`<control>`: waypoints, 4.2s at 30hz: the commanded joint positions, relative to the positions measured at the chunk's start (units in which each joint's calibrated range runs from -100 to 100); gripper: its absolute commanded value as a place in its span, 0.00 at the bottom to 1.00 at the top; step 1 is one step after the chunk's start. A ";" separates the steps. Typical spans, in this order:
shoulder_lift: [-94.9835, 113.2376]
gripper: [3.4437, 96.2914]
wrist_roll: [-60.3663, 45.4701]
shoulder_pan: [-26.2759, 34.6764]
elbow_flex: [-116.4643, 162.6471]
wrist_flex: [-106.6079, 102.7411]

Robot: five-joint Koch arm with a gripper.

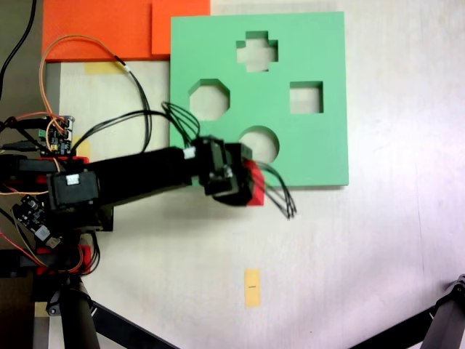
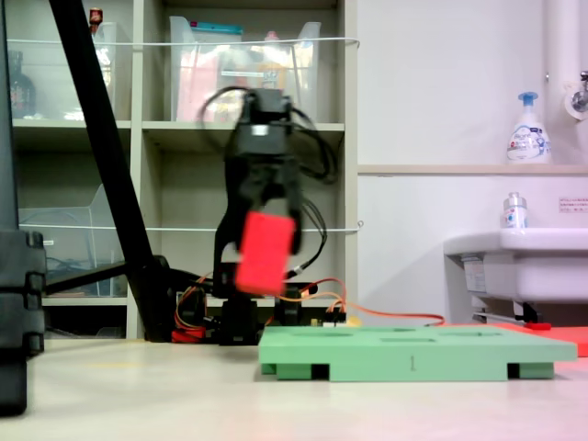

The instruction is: Put the square block into the corresponding hole

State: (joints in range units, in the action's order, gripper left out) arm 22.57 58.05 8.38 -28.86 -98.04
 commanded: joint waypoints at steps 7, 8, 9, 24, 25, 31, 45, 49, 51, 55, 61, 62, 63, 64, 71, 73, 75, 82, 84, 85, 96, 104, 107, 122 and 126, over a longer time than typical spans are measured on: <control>-36.96 0.22 8.50 7.81 -40.53 -1.96; -39.05 0.22 8.55 7.96 -41.63 -1.96; -40.17 0.22 8.55 8.06 -41.73 -1.96; -46.18 0.23 8.16 7.91 -42.13 1.80; -46.31 0.23 8.21 7.96 -42.23 3.15; -47.57 0.24 8.45 8.11 -42.23 10.95; -53.02 0.26 8.45 8.89 -42.33 18.17; -53.86 0.26 8.69 9.18 -42.33 19.13; -54.28 0.26 9.08 9.38 -42.33 19.32; -56.23 0.26 9.13 9.57 -42.33 19.32; -58.74 0.27 9.13 9.43 -42.43 19.61; -58.88 0.27 9.13 9.38 -42.43 19.71; -59.16 0.27 9.13 9.28 -42.43 19.90; -59.16 0.28 9.13 9.23 -42.43 20.19; -59.58 0.36 8.64 8.55 -42.43 24.43; -59.72 0.39 8.55 8.40 -42.53 25.49; -60.28 0.41 8.55 8.21 -42.53 26.35; -62.66 0.47 8.55 7.67 -42.63 29.05; -63.49 0.47 8.55 7.47 -42.63 29.43; -63.77 0.47 8.50 7.42 -42.63 29.43; -61.68 0.98 8.50 8.16 -43.33 28.18; -27.32 0.98 -2.59 7.81 -43.23 7.09; -8.61 0.98 -14.99 6.54 -43.13 -1.96; 77.43 0.63 -35.80 -5.96 45.61 47.73; 77.43 0.55 -37.51 -7.13 72.43 65.35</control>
State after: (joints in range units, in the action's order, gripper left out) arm 98.63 21.90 1.59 45.91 -41.95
